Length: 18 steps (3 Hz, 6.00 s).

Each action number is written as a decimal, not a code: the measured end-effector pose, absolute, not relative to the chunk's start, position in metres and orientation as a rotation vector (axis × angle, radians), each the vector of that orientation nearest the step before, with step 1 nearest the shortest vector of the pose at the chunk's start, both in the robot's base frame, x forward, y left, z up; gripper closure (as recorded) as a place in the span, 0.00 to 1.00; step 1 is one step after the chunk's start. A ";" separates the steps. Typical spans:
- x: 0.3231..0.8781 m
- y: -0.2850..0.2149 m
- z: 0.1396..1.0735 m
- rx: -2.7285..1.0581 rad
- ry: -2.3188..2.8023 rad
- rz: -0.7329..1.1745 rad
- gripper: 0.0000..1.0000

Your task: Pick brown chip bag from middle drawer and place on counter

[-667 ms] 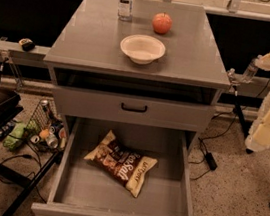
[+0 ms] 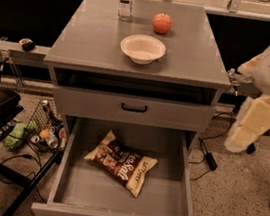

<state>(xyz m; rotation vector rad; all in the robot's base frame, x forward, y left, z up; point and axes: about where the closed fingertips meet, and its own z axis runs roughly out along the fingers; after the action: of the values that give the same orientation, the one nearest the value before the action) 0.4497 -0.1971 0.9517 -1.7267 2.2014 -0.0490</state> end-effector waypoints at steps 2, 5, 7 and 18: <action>0.484 -0.101 0.805 -1.628 2.267 0.177 0.00; 0.568 -0.008 0.696 -1.359 2.295 0.135 0.00; 0.564 0.003 0.648 -1.368 2.319 0.219 0.00; 0.626 0.119 0.455 -1.628 2.081 0.214 0.60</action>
Offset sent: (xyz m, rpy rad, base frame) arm 0.1286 0.1868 -0.2410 0.3529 -0.0991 -0.2163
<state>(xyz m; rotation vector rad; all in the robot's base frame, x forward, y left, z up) 0.6257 0.1195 0.4552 -1.6280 2.0806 0.2137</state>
